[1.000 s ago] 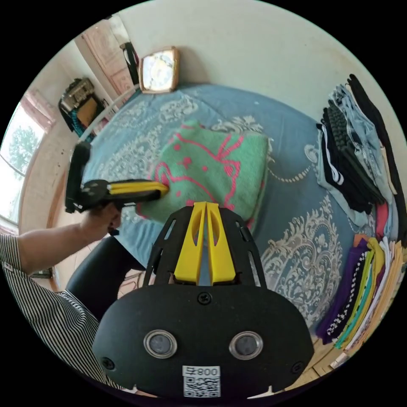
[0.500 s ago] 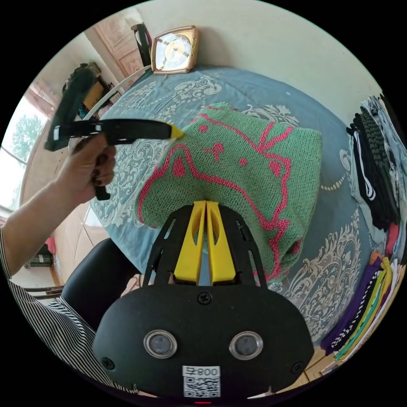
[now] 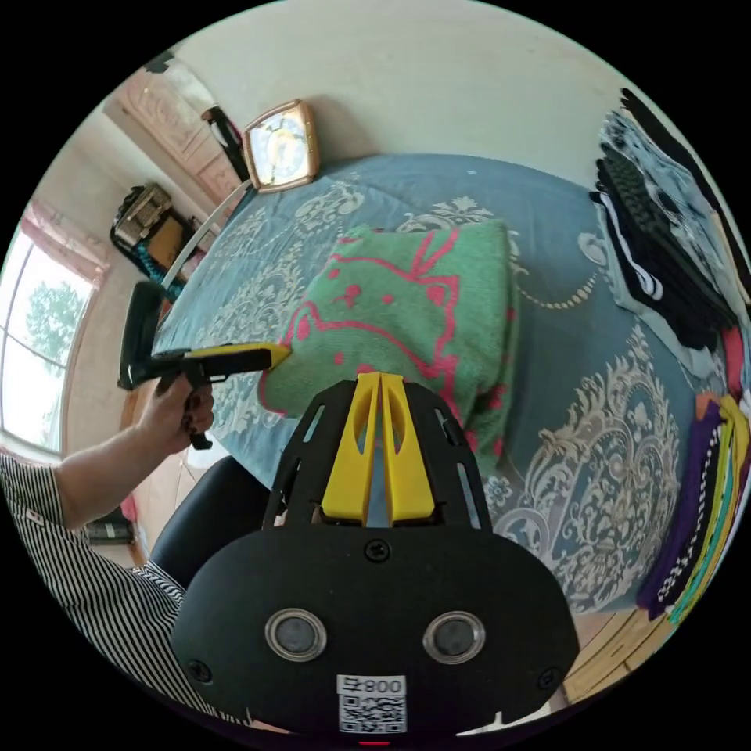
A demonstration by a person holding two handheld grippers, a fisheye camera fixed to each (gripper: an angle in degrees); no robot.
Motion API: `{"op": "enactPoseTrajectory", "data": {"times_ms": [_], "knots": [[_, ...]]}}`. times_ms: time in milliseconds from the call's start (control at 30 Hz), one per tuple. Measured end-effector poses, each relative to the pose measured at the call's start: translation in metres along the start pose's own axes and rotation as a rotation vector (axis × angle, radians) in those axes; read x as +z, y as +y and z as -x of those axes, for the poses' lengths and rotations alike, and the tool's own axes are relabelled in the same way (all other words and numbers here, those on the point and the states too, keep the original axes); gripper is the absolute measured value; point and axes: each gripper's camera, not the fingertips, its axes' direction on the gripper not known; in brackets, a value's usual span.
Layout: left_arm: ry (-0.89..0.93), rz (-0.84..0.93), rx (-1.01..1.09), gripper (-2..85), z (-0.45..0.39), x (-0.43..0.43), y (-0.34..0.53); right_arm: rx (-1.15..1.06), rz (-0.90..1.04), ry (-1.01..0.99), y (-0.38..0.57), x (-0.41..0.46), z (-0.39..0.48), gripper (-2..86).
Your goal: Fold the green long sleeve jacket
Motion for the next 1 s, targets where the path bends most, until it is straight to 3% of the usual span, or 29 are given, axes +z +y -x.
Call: {"op": "enactPoseTrajectory", "data": {"times_ms": [67,267,367,600,767,1000], "knots": [[0.009,-0.058,-0.005,0.3,0.009,-0.002,0.007,0.07,0.023,0.012,0.021,0.007,-0.027,0.0],[0.043,-0.017,-0.051,1.6,0.033,-0.033,-0.002,0.203,0.077,-0.117,0.059,0.042,-0.079,0.1],[0.102,-0.085,-0.107,5.4,0.055,-0.058,0.01,0.226,0.062,-0.125,0.079,0.045,-0.092,0.2],[0.291,0.004,-0.28,15.0,0.117,-0.059,0.024,0.402,-0.03,-0.265,0.155,0.054,-0.146,1.7],[0.392,0.006,-0.36,16.6,0.148,-0.056,0.016,0.567,-0.038,-0.477,0.228,0.092,-0.186,9.2],[0.508,-0.037,-0.444,17.2,0.185,-0.061,0.014,0.696,-0.07,-0.695,0.286,0.151,-0.219,11.5]]}}
